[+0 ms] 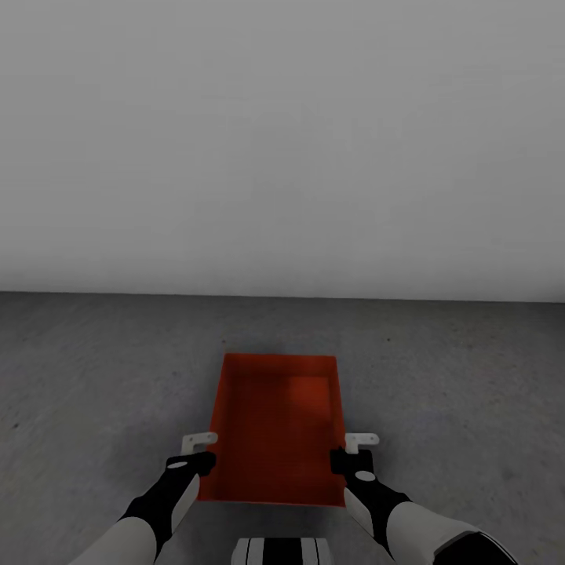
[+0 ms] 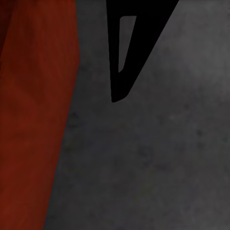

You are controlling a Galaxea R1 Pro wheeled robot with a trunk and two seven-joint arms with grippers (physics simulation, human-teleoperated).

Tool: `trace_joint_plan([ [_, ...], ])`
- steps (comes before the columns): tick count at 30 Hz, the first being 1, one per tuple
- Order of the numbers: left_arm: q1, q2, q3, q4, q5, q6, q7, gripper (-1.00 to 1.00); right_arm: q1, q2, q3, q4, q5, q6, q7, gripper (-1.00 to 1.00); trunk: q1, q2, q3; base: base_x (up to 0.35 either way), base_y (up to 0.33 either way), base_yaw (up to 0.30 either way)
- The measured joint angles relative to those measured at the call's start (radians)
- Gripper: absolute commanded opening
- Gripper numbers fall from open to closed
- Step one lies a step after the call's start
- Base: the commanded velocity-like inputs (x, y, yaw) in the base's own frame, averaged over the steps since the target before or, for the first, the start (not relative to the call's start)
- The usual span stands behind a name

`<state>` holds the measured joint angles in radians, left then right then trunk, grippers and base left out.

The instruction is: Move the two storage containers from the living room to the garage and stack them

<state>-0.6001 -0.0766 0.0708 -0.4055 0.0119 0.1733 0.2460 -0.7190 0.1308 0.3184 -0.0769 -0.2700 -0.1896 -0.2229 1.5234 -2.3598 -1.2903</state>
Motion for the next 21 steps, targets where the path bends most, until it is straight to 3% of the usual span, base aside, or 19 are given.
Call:
trace_joint_plan([
  [21,0.0,0.0,0.0,0.0,0.001,0.0,0.0,-1.0,0.0,0.0,0.0,0.0,-0.001,0.0,0.001,-1.0,0.0,0.0,0.0,0.0,0.0,0.0],
])
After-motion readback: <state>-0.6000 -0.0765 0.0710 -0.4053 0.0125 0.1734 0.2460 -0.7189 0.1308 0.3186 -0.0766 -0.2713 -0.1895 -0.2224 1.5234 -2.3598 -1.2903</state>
